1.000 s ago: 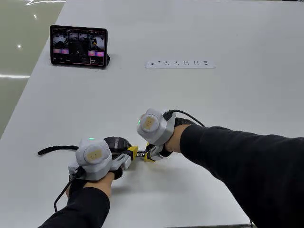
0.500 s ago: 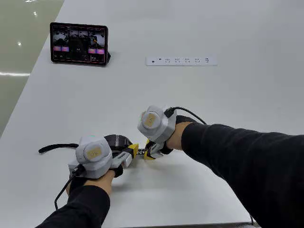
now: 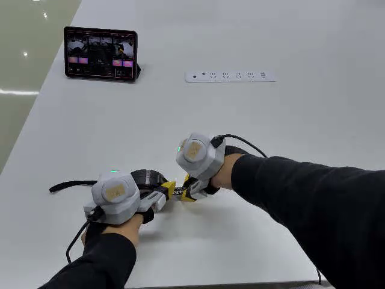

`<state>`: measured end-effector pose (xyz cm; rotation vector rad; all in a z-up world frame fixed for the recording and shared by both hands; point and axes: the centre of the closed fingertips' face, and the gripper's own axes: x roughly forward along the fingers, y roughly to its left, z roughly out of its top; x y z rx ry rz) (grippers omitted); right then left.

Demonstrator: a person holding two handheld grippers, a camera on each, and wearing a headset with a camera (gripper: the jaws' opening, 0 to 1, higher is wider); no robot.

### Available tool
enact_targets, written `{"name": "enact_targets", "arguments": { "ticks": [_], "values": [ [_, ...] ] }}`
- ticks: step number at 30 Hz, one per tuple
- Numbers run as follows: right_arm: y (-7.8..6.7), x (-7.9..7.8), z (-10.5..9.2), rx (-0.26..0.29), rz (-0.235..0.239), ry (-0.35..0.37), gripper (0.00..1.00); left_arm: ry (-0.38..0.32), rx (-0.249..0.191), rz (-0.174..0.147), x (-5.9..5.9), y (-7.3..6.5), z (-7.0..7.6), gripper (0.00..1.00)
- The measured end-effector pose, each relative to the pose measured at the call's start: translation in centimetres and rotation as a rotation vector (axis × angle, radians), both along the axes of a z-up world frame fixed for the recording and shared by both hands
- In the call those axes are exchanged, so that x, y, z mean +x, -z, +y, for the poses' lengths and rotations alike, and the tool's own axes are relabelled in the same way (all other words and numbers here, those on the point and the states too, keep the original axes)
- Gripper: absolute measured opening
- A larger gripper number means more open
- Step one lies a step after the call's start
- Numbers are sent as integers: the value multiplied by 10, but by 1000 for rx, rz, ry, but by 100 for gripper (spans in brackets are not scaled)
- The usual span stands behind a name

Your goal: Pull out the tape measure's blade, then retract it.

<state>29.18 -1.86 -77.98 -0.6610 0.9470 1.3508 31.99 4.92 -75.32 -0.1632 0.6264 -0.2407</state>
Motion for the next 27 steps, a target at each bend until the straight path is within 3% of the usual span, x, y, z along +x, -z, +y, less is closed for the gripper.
{"name": "enact_targets", "arguments": {
  "ticks": [8,17,23,27],
  "values": [
    [-1,0,1,7,-19,-40,10,1,-10,4,0,0,0,63],
    [0,0,2,-5,-20,-24,11,8,3,4,0,1,0,63],
    [0,0,3,11,-9,7,11,30,71,-32,0,0,-3,64],
    [0,0,3,30,-10,10,11,19,66,-34,1,0,-1,64]
  ]
}}
